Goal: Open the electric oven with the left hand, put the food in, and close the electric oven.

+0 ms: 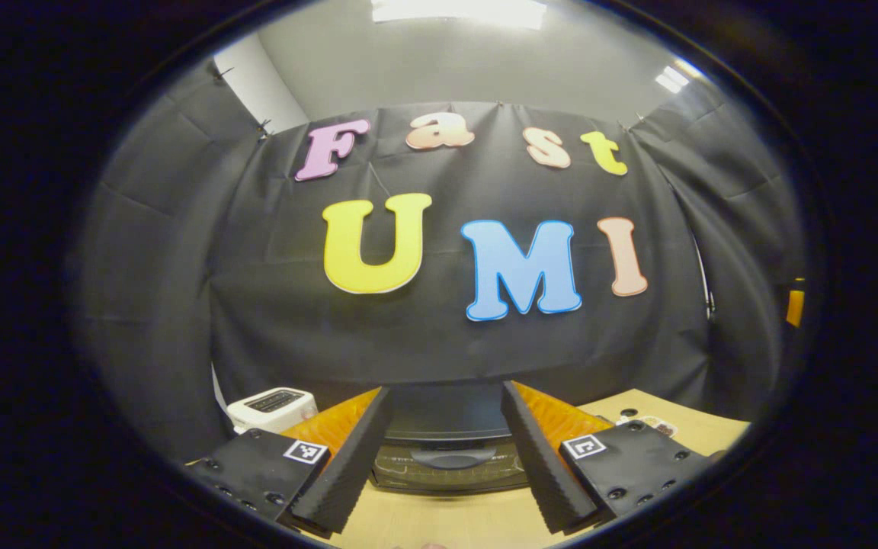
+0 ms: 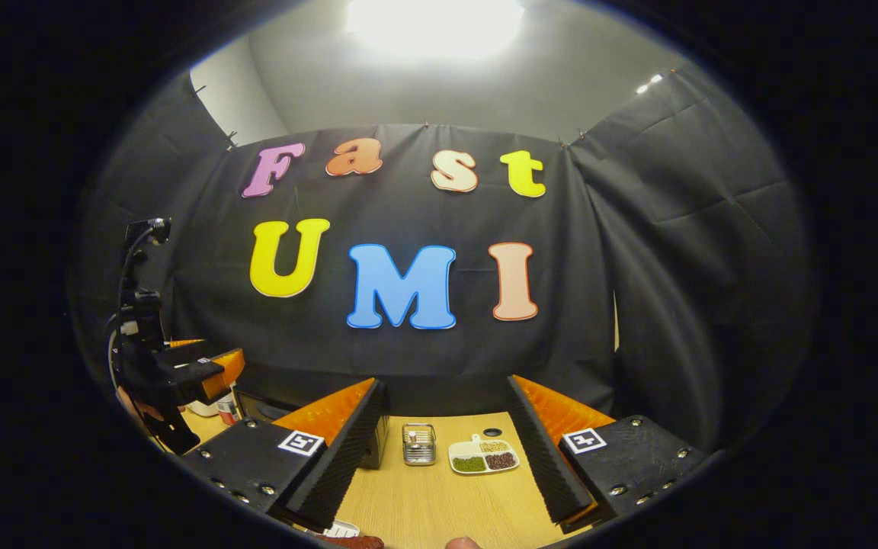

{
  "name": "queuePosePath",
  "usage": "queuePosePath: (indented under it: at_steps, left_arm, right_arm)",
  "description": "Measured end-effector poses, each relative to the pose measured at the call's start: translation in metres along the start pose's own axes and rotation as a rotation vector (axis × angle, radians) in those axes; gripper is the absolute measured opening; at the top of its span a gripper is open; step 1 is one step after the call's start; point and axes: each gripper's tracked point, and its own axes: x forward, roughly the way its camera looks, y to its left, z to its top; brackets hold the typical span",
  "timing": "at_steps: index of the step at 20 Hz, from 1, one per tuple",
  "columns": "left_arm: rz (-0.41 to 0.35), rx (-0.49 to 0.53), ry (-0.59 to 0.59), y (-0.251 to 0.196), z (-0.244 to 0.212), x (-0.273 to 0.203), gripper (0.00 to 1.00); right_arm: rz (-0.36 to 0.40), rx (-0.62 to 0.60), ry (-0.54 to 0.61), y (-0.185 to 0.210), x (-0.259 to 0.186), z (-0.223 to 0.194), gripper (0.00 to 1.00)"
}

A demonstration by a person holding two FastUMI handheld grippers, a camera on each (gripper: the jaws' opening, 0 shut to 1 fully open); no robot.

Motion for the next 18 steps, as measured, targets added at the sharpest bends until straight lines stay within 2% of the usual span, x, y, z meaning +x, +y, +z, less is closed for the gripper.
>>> queuePosePath:
  at_steps: [5, 6, 9, 11, 12, 13, 15, 16, 18]
  left_arm:
    - [-0.057, 0.002, 0.071, -0.007, -0.048, 0.045, 0.92]
    - [-0.065, 0.005, 0.084, -0.007, -0.058, 0.054, 0.96]
    - [-0.085, 0.002, 0.127, -0.012, -0.084, 0.077, 0.96]
    - [-0.094, 0.005, 0.155, -0.014, -0.101, 0.09, 0.92]
    - [-0.096, 0.004, 0.17, -0.014, -0.109, 0.096, 1.0]
    - [-0.099, 0.005, 0.185, -0.014, -0.118, 0.101, 0.96]
    - [-0.103, 0.01, 0.212, -0.015, -0.134, 0.109, 1.0]
    - [-0.103, 0.015, 0.223, -0.015, -0.141, 0.112, 0.96]
    - [-0.102, 0.016, 0.244, -0.016, -0.152, 0.114, 0.97]
  right_arm:
    - [-0.08, -0.016, 0.023, -0.002, 0.006, -0.008, 0.98]
    - [-0.091, -0.019, 0.026, -0.001, 0.007, -0.009, 0.98]
    - [-0.114, -0.03, 0.052, 0.001, 0.01, -0.016, 0.98]
    - [-0.134, -0.039, 0.053, -0.001, 0.01, -0.015, 0.98]
    - [-0.143, -0.044, 0.052, -0.001, 0.01, -0.014, 0.98]
    - [-0.152, -0.05, 0.052, -0.003, 0.011, -0.015, 0.98]
    - [-0.169, -0.059, 0.061, -0.006, 0.013, -0.017, 0.98]
    - [-0.178, -0.059, 0.065, -0.008, 0.013, -0.018, 0.98]
    - [-0.183, -0.052, 0.087, -0.008, 0.013, -0.025, 0.98]
